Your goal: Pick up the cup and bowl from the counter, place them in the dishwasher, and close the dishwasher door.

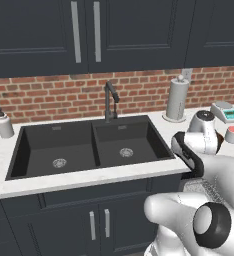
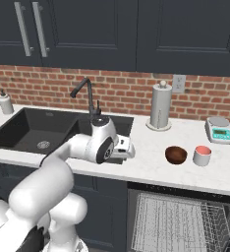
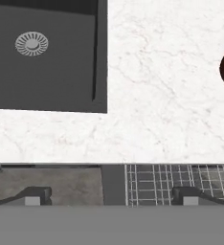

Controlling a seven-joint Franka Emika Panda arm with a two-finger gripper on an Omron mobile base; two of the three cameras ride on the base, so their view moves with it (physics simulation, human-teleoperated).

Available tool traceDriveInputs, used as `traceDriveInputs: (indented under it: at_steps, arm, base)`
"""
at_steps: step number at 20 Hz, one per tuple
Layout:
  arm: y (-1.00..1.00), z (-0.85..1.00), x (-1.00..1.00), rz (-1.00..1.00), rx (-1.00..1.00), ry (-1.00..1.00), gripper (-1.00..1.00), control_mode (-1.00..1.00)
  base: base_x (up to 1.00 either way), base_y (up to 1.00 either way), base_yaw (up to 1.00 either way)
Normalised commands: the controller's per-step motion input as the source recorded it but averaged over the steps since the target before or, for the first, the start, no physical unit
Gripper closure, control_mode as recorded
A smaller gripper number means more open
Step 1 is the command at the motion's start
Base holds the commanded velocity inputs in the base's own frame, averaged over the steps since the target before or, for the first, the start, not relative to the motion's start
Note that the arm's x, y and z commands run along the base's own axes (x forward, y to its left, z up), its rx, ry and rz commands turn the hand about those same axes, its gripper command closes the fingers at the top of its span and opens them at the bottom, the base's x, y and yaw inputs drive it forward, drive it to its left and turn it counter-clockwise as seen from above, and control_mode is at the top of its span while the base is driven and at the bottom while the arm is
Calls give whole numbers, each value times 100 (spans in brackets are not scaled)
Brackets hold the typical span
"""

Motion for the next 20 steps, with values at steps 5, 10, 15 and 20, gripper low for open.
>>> traceDriveInputs:
  at_steps: [5, 10, 15, 20]
  arm:
    - [-55, 0, 13, 0, 1, -2, -100, -100]
    - [-43, 0, 18, 0, 0, -1, -100, -100]
    - [-40, 0, 9, 0, 0, -8, -100, -100]
    - [-41, 0, 19, 0, 0, -1, -100, -100]
  base:
    - [0, 0, 0]
    - [0, 0, 0]
    - [0, 0, 0]
    - [0, 0, 0]
